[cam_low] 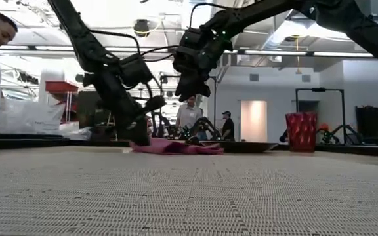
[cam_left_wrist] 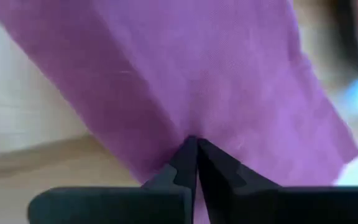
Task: Set table place
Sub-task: Put the violet table napkin on the gray table mat
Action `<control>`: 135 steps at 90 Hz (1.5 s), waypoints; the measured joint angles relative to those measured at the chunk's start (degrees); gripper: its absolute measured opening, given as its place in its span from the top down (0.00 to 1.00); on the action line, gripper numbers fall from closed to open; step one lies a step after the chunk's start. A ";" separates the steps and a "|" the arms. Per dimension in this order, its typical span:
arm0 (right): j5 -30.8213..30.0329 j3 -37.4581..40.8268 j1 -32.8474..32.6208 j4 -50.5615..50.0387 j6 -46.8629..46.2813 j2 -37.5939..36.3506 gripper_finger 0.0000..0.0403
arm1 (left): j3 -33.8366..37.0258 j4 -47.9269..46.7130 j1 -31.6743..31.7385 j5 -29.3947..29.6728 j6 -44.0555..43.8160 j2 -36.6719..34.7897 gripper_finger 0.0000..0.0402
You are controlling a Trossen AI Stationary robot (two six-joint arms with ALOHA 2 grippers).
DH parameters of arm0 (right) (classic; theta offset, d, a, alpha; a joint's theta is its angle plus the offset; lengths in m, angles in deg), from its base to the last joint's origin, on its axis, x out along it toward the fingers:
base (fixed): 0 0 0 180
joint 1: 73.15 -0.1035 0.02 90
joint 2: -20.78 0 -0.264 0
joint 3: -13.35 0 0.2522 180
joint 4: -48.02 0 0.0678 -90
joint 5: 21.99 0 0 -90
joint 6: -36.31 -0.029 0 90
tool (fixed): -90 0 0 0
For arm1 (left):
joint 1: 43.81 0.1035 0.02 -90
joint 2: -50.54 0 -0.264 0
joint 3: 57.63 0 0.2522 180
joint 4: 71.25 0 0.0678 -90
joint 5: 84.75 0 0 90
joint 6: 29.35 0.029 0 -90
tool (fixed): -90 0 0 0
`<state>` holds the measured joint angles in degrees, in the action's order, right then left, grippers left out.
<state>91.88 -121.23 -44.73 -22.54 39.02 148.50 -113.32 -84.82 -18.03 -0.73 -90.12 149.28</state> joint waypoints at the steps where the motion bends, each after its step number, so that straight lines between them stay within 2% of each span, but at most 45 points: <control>1: -0.07 0.07 0.07 -0.19 0.35 0.00 0.71 | -0.22 -0.26 -0.08 0.00 -0.10 -0.15 1.00; 14: -4.48 0.27 1.47 -4.14 5.45 0.02 0.70 | -0.76 -11.58 -0.82 -0.83 0.56 -5.83 1.00; 23: -4.01 0.27 2.93 -7.55 7.17 0.02 0.67 | -0.49 -20.48 -1.44 1.72 2.50 -12.13 1.00; 30: -2.43 0.31 3.70 -9.11 7.66 0.03 0.62 | -0.70 -20.71 -1.36 6.26 3.34 -16.62 1.00; 37: -1.89 0.32 3.14 -8.58 7.29 0.04 0.56 | -0.72 -18.42 -0.53 8.15 3.73 -18.16 1.00; 52: -2.16 0.27 -0.20 -5.42 3.38 2.34 0.53 | -0.71 -15.27 0.79 6.04 3.34 -18.09 1.00; 65: -2.33 0.30 -3.60 -4.51 1.41 7.48 0.56 | -0.71 -21.79 0.77 5.46 4.42 -22.29 1.00; 74: -2.65 0.33 -5.20 -3.16 0.34 9.70 0.59 | -0.71 -32.09 0.77 5.48 7.38 -28.11 1.00; 78: -5.00 0.31 -5.71 -2.89 1.21 9.73 0.60 | -0.73 -37.17 0.77 6.23 7.99 -31.22 1.00; 85: -5.30 -0.07 -5.87 0.07 1.45 9.41 0.61 | -0.73 -45.68 0.77 8.47 8.06 -37.41 1.00; 95: -5.39 -0.05 -5.83 1.04 -1.10 9.44 0.62 | -0.78 -53.00 1.09 11.19 7.06 -46.21 1.00; 110: -6.26 0.03 -6.88 -1.59 -2.62 9.49 0.61 | -0.78 -57.68 2.34 11.72 2.09 -58.18 1.00; 115: -8.13 0.03 -7.57 -3.09 -1.43 9.47 0.60 | -0.78 -57.99 2.32 11.67 0.21 -61.28 1.00; 135: -21.99 0.03 -9.99 -8.75 4.85 9.49 0.62 | -0.78 -58.57 2.32 11.67 -2.49 -68.22 1.00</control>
<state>69.89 -121.20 -54.72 -31.29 43.88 157.99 -114.09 -143.40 -15.71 10.94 -92.60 81.06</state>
